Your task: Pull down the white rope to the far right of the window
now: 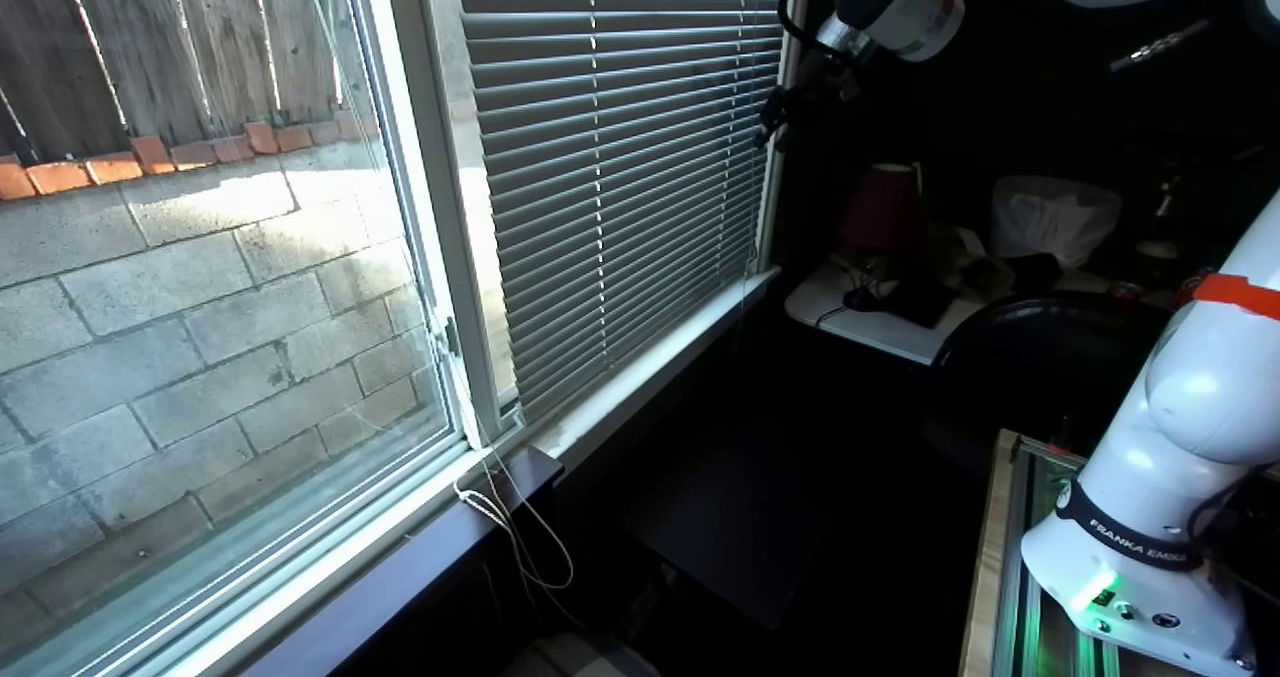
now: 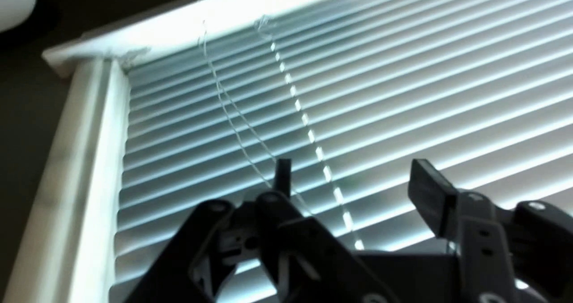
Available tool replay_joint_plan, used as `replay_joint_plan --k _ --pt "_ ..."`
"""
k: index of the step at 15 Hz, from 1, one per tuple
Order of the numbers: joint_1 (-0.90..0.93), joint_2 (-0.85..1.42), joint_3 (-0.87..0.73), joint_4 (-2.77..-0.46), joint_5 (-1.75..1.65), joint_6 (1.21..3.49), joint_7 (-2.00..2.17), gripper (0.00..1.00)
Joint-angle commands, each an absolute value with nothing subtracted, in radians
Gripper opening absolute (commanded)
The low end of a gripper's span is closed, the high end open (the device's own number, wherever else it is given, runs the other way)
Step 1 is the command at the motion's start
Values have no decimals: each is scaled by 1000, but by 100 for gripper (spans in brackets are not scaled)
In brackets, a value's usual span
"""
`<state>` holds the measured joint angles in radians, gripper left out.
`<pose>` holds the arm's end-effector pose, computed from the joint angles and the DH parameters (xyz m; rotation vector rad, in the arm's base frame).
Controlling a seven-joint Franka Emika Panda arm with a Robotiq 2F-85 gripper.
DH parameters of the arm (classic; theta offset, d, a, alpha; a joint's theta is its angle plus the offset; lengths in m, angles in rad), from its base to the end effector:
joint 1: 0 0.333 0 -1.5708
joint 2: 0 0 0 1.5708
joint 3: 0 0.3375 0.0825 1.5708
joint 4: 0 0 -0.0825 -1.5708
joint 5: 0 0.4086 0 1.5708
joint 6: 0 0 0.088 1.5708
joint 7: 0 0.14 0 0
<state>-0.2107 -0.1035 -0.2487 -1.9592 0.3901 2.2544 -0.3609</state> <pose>0.5444 -0.2521 0.5491 -2.8331 0.4142 -0.7390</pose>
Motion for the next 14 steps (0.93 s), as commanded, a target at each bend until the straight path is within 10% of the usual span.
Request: replay_joint_plan --k 1,14 --pt "-181 -252 -240 -2088 394 2062 -374 99" --pt "-59 -540 -176 -2062 129 1859 -437 100"
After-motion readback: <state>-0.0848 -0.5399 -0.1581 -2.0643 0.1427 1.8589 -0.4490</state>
